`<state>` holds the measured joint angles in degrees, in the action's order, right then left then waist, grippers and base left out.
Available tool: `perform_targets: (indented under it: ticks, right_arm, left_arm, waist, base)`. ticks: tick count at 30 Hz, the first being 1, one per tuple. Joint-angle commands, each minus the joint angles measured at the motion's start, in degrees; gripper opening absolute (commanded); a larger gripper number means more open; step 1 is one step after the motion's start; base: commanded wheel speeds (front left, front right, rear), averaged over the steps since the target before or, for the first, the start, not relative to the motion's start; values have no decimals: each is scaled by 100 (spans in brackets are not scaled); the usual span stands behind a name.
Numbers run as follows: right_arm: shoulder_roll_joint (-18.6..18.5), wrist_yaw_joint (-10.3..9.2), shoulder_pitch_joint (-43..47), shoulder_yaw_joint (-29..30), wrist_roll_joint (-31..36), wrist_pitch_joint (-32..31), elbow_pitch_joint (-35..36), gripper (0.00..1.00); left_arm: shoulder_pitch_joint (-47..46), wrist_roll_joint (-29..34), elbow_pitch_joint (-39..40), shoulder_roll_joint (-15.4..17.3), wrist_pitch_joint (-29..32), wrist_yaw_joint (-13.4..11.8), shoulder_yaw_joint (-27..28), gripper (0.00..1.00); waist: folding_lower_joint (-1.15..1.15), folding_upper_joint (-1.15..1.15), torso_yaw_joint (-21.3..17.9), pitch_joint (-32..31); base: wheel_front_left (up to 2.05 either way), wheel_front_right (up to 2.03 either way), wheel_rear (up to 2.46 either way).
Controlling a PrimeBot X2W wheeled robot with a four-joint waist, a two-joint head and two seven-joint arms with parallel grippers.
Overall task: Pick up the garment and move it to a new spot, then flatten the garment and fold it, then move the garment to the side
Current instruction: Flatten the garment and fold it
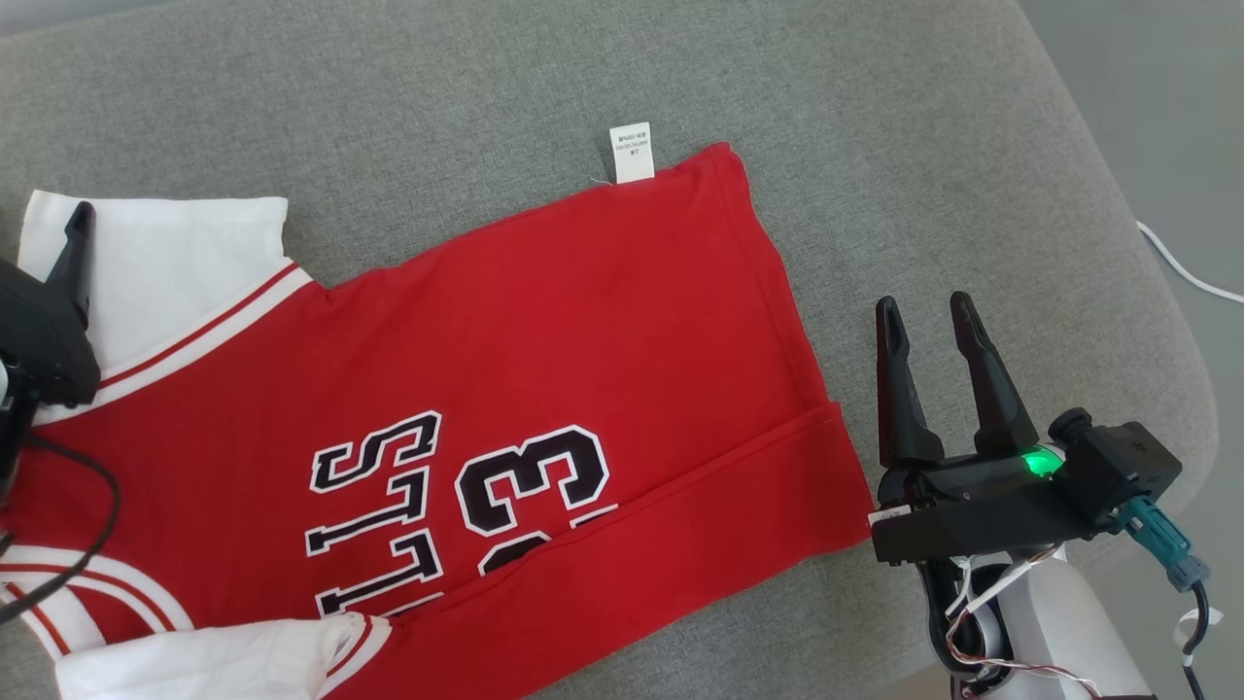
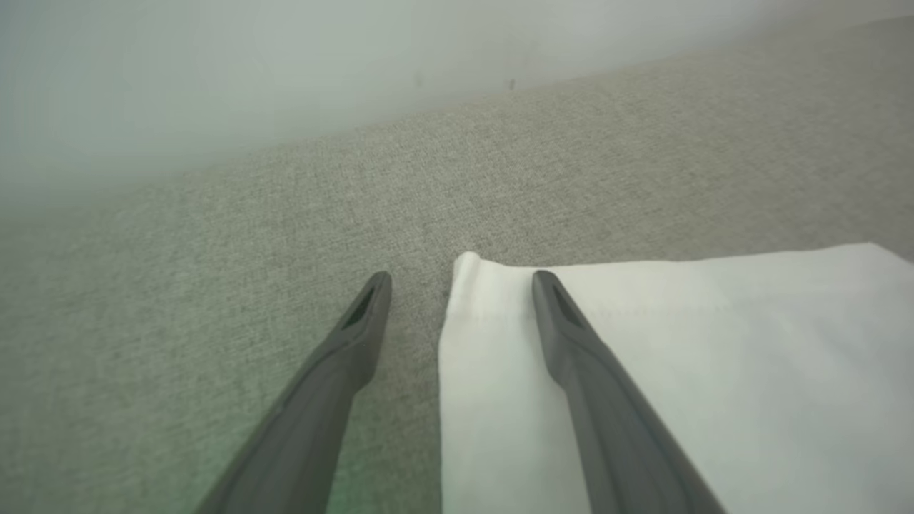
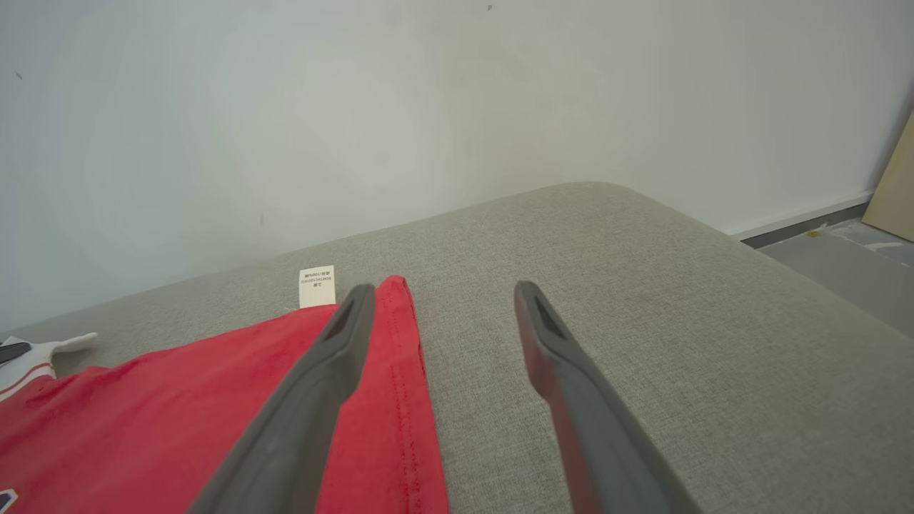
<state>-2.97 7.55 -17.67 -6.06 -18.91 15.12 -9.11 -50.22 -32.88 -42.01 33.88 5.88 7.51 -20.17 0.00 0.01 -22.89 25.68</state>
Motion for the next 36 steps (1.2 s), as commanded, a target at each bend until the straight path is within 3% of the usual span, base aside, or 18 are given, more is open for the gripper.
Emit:
perform_targets:
  ticks: [1, 4, 5, 6, 7, 15, 24, 36]
  right_arm:
    - [15, -15, -29, -9, -8, 2, -10, 100]
    - [14, -15, -33, -6, 15, 2, -18, 100]
    - [14, -15, -31, 5, 18, 2, -25, 100]
    - [14, -15, -35, 15, 21, 2, -39, 100]
    - [15, -15, -49, 22, 24, 2, -67, 100]
    - [12, -15, -419, -116, 277, 2, -631, 100]
    - [-342, -15, -1672, -248, 331, -111, -2523, 100]
    - [-621, -15, -3106, -385, 340, -583, -4255, 100]
  left_arm:
    - [-47, -110, -83, 2, 56, -9, -22, 100]
    - [-123, -274, -143, -69, 149, -9, -88, 100]
    - [-134, -317, -149, -88, 160, -9, -112, 47]
    - [-148, -356, -157, -105, 145, -8, -139, 19]
    - [-165, -411, -162, -143, 131, -9, -163, 0]
    - [-152, -585, 53, -257, -289, -9, -451, 0]
    - [36, -749, 865, -366, -899, -9, -737, 0]
    - [57, -720, 1325, -597, -974, -44, -937, 0]
  waist:
    - [0, -1, 1, 14]
    - [0, -1, 11, 37]
    - [0, -1, 23, 42]
    - [0, -1, 40, 44]
    - [0, -1, 65, 38]
    - [0, -1, 399, -168]
    - [0, -1, 928, -295]
    - [0, -1, 1320, -180]
  base:
    - [0, 0, 0]
    - [0, 0, 0]
    - [0, 0, 0]
    - [0, 0, 0]
    - [0, 0, 0]
    - [0, 0, 0]
    - [0, 0, 0]
    - [0, 0, 0]
